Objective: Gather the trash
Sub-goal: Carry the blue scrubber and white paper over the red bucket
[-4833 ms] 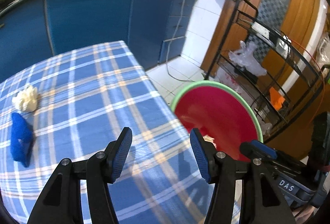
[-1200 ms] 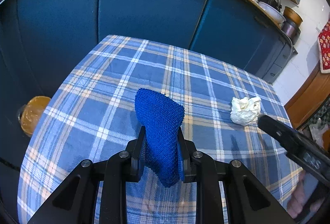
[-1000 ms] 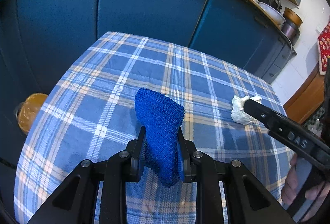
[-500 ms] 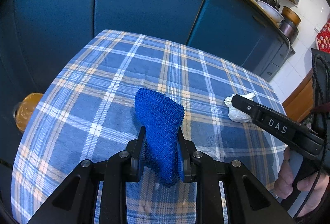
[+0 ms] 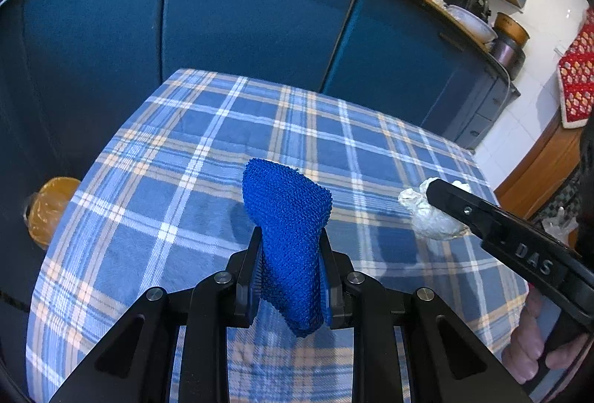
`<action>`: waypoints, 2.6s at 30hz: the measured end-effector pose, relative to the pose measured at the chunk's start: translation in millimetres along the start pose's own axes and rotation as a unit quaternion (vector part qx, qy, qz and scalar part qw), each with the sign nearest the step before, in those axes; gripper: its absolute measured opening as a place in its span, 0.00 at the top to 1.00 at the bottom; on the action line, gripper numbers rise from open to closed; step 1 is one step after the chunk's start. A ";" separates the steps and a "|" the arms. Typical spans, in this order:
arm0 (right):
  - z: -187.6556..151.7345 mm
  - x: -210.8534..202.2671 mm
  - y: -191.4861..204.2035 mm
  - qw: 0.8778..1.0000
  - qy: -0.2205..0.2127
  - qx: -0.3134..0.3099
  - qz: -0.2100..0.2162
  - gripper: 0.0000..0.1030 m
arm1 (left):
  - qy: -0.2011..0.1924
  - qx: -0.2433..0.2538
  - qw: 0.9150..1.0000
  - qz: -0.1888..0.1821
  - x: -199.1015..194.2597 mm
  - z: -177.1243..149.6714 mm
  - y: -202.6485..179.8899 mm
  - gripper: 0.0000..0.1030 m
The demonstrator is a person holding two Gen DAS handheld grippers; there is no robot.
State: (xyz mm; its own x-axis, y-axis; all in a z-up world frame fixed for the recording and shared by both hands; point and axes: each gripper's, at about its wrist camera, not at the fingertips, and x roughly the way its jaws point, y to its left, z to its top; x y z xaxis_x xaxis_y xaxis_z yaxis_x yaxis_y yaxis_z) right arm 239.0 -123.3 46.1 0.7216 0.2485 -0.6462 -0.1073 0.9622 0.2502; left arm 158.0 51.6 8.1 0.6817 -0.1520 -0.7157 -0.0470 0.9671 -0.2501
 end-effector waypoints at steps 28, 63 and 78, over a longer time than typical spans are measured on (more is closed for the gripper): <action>-49.8 -158.6 -25.2 0.994 -0.099 0.051 0.003 0.72 | -0.028 0.065 0.995 -0.071 -65.0 -11.7 -81.0 0.76; -143.4 -254.3 -203.3 0.960 -0.135 0.226 -0.098 0.71 | 0.039 0.237 0.951 -0.193 -61.8 -83.8 -273.2 0.75; -183.1 -253.4 -268.8 0.937 -0.108 0.301 -0.139 0.67 | 0.079 0.297 0.927 -0.216 -31.0 -121.0 -339.9 0.74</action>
State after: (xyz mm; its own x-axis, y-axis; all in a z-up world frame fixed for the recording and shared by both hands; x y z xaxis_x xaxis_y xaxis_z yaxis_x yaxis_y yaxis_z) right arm -40.3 -424.5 10.6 0.7934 -0.0936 -0.6015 0.4640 0.7325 0.4981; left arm 64.5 -297.1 36.4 0.4248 -0.5344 -0.7307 0.6479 0.7432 -0.1668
